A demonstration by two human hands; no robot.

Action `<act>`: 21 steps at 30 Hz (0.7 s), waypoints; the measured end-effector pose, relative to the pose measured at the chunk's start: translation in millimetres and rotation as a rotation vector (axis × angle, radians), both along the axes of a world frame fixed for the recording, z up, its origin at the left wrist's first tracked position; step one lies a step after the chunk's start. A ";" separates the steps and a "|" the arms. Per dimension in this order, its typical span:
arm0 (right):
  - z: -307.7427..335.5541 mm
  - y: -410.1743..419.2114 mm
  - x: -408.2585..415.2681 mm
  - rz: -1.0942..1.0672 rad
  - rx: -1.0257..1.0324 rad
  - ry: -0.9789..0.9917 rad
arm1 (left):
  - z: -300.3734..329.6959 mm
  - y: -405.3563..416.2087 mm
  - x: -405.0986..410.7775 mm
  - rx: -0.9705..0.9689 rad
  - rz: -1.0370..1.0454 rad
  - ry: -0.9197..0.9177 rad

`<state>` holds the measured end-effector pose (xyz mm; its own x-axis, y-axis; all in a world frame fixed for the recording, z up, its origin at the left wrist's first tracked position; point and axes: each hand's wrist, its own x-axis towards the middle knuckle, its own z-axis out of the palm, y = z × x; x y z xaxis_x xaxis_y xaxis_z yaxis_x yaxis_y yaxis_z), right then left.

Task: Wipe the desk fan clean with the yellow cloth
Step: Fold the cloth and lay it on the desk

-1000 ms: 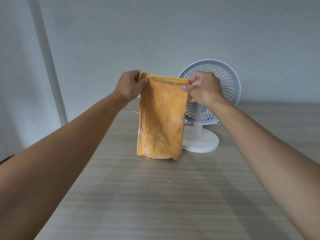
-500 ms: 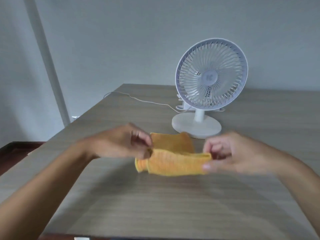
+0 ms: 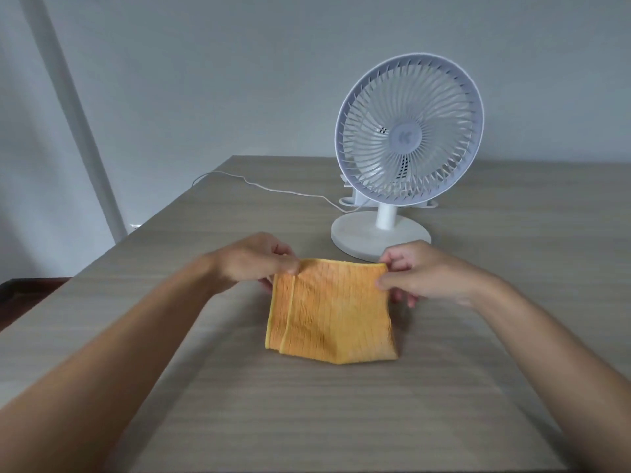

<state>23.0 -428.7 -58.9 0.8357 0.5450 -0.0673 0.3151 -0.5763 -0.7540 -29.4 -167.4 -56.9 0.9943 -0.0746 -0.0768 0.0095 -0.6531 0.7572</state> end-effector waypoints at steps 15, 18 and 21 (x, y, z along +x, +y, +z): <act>-53.9 14.5 -1.3 0.084 -0.288 -0.652 | -63.2 -75.5 -9.9 0.702 -0.010 -0.127; -63.7 13.8 0.0 0.126 -0.376 -0.666 | -67.0 -69.7 -4.8 0.667 -0.002 -0.103; -65.1 17.4 -0.1 0.145 -0.447 -0.668 | -68.2 -69.1 -4.5 0.661 0.012 -0.107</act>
<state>22.9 -411.3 -124.1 0.6994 0.6908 0.1834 0.7116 -0.6969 -0.0892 -33.9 -236.6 -125.1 0.9994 -0.0349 -0.0031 -0.0336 -0.9802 0.1951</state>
